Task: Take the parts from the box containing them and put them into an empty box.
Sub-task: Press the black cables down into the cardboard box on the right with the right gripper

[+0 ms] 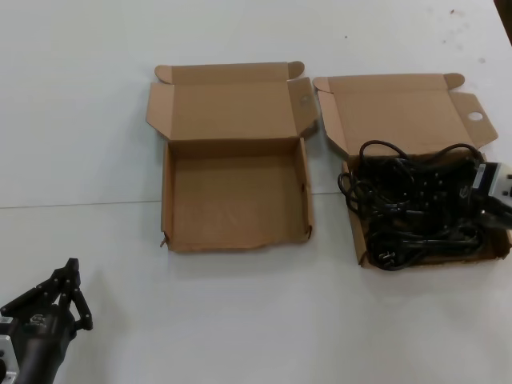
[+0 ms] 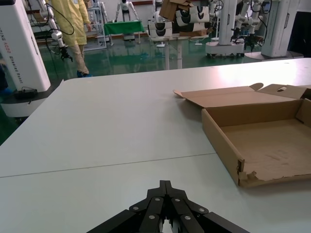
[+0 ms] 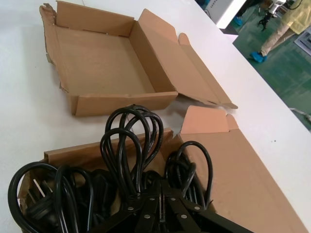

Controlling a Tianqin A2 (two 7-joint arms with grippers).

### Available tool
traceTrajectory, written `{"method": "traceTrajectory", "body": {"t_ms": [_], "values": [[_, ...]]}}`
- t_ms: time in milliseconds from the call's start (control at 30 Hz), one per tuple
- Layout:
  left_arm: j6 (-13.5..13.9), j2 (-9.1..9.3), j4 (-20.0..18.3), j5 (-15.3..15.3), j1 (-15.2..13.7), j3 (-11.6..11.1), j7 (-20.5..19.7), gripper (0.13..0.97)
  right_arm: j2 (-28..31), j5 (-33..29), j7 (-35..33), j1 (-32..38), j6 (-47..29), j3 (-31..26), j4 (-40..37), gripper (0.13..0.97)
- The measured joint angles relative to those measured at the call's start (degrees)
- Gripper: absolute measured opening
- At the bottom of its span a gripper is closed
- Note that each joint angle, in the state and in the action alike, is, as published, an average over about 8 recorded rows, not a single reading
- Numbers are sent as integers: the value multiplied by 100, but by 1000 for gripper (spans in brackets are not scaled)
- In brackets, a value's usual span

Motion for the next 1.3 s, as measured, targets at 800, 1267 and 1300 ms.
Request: {"method": "traceTrajectory", "body": {"t_ms": [800, 1267, 1300], "values": [[0, 0, 0, 0, 0, 0, 0, 156, 518, -125, 435, -364, -94, 128, 1167, 150], [0, 0, 0, 0, 0, 0, 0, 156, 665, 5, 468, -640, -439, 85, 1495, 219], [0, 0, 0, 0, 0, 0, 0, 156, 666, 11, 459, -651, -451, 84, 1503, 229]]}}
